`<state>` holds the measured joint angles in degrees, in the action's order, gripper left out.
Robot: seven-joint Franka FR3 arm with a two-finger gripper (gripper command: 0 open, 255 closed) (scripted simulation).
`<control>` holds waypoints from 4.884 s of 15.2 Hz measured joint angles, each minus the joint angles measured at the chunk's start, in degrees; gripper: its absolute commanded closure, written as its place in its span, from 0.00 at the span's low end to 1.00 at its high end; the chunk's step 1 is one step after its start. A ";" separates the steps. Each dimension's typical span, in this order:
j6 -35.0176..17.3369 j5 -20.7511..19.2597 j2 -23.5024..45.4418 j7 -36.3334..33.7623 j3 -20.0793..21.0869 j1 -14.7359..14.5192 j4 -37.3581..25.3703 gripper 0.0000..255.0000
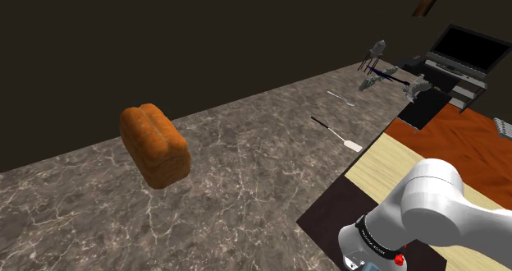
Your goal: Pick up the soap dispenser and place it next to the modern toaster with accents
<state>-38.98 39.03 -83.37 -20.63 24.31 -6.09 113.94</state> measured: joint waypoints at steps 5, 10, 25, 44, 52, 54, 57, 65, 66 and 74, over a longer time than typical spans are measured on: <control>4.55 9.71 -1.49 -8.67 1.69 1.90 -6.31 1.00; 7.40 20.25 -1.66 -19.24 3.27 3.29 -13.13 1.00; 5.84 35.68 -6.51 -34.86 8.26 2.05 -15.31 1.00; -0.08 38.54 -18.74 -34.86 15.43 -5.60 0.53 1.00; -8.10 37.90 -18.82 -36.90 23.42 -13.84 6.71 1.00; -9.90 38.04 -18.83 -37.39 25.27 -15.57 8.02 1.00; -12.43 38.43 -18.81 -38.29 27.88 -17.91 9.57 1.00; -18.52 39.88 -18.72 -39.81 34.42 -23.47 14.04 1.00; -18.93 40.08 -18.77 -39.95 34.91 -23.83 14.32 1.00; -19.33 40.22 -18.83 -40.04 35.36 -24.25 14.69 0.00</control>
<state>-58.30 79.25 -102.20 -60.67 59.67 -30.34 128.63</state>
